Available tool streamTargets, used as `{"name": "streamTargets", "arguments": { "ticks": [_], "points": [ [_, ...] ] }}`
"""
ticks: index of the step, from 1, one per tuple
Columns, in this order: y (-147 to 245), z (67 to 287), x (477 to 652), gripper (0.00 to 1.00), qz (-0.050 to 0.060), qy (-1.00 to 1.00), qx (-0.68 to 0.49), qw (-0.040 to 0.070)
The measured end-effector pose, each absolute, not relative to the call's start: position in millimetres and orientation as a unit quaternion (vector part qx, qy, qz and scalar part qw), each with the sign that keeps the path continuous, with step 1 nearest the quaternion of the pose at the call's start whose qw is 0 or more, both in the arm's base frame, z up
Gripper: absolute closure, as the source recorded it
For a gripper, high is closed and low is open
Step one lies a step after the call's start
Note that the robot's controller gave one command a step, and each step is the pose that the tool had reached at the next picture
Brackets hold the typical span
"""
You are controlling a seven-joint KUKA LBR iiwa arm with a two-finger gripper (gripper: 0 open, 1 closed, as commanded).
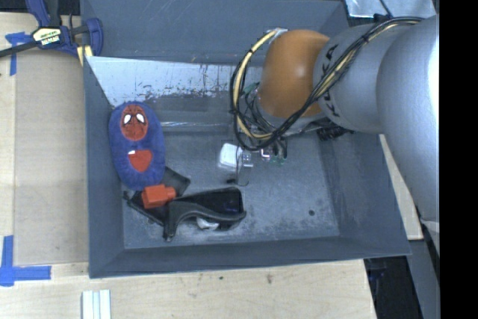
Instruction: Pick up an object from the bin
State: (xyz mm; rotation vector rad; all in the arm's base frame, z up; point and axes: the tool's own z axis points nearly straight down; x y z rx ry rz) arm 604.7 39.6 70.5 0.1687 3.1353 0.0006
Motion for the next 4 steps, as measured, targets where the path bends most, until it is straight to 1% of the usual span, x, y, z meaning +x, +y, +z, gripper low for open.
{"name": "streamTargets", "arguments": {
  "ticks": [1, 2, 3, 4],
  "points": [
    [39.4, 71.7, 605.7, 1.0, 0.0, 0.999, 0.053, 0.002],
    [39.1, 83.4, 606.9, 1.0, 0.0, 0.999, 0.053, 0.003],
    [38.8, 88.8, 608.2, 1.0, 0.0, 0.999, 0.053, 0.003],
    [38.4, 186.7, 611.3, 1.0, 0.001, 0.999, 0.053, 0.006]
  ]
}}
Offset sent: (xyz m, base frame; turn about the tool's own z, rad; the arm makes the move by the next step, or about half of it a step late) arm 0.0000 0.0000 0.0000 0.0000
